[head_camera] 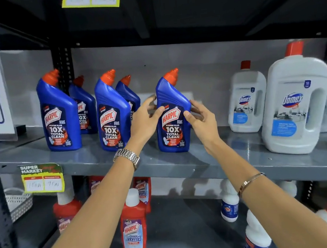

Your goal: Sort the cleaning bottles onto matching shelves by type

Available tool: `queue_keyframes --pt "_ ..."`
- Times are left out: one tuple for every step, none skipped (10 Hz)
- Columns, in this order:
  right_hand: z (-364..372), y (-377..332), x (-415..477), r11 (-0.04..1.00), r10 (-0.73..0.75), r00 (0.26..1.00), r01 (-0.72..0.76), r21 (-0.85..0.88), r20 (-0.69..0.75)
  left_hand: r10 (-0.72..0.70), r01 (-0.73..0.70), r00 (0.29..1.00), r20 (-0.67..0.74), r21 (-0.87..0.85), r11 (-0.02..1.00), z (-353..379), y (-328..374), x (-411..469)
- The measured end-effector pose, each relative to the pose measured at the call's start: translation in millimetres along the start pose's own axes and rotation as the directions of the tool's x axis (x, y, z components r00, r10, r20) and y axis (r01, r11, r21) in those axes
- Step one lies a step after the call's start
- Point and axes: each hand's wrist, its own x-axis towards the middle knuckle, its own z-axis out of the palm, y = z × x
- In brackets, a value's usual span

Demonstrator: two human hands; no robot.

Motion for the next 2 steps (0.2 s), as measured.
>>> queue_keyframes --pt "-12.7 10.5 -15.4 1.000 0.005 0.998 -0.004 0.018 -0.066 0.069 -0.051 0.986 -0.154 0.116 0.992 4.1 -5.4 -18.6" --pt "-31.6 13.0 -31.7 1.000 -0.025 0.994 0.025 -0.004 -0.103 0.153 -0.113 0.943 -0.295 0.147 0.983 14.0 3.1 -34.0"
